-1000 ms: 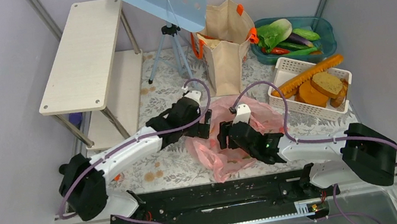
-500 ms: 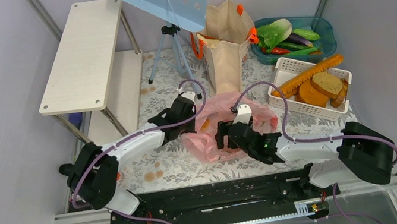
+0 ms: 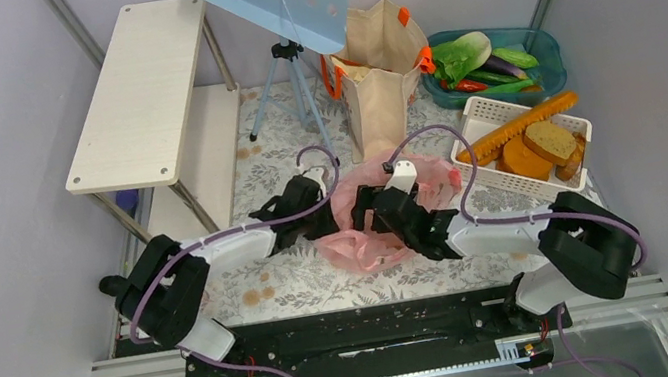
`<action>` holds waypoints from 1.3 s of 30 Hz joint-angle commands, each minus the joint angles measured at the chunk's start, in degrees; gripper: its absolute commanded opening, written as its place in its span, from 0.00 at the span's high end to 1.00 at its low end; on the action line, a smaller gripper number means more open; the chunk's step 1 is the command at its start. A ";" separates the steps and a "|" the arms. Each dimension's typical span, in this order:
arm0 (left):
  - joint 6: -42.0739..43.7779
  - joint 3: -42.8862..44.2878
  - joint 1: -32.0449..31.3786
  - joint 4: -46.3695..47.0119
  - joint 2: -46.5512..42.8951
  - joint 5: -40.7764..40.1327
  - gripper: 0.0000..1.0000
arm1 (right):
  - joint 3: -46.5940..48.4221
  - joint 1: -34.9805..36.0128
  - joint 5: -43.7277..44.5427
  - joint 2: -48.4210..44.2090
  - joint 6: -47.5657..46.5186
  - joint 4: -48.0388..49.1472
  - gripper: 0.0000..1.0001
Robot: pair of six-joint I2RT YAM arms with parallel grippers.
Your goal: Untie the knot of the grocery bags and take out the mixed food
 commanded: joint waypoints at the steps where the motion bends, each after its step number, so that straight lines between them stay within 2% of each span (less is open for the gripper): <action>1: -7.79 -5.21 -4.19 10.34 -7.01 5.42 1.00 | -2.96 -0.35 1.33 -5.46 0.12 0.37 0.02; 4: -9.85 -10.07 -7.67 15.96 -10.55 2.82 1.00 | -8.21 -0.38 -1.35 -8.97 -1.02 4.37 0.02; 7: -8.99 -16.45 -8.34 23.20 -12.56 -0.88 1.00 | -15.41 0.28 -4.62 -11.92 -3.27 13.29 0.02; 9: -7.30 -20.07 -8.32 27.45 -13.14 -3.75 1.00 | -18.19 2.14 -2.41 -13.16 -3.19 14.23 0.02; 12: -6.12 -25.25 -8.33 34.83 -13.61 -3.98 1.00 | -18.51 5.42 1.41 -12.59 -4.86 14.13 0.02; 15: -6.36 -29.97 -8.31 42.34 -14.22 -4.02 1.00 | -18.50 6.46 3.08 -9.66 -5.06 18.50 0.04; 19: -4.76 -30.08 -8.29 40.36 -13.90 -4.95 1.00 | -14.10 6.80 2.42 -4.74 -7.56 20.31 0.09; 25: -7.10 -32.64 -8.32 43.28 -14.21 -4.54 1.00 | -7.48 7.00 1.04 3.23 -14.44 22.86 0.24; 29: -7.00 -33.22 -8.31 44.47 -13.95 -2.51 1.00 | -5.41 6.96 -1.33 7.48 -17.02 26.48 0.24; 33: -7.60 -33.95 -8.32 46.07 -13.72 -1.60 1.00 | -1.58 6.88 -1.49 10.87 -16.57 22.63 0.27; 39: -7.04 -33.70 -8.29 47.06 -12.91 0.59 1.00 | 0.03 5.37 -10.90 14.99 -11.03 24.46 0.24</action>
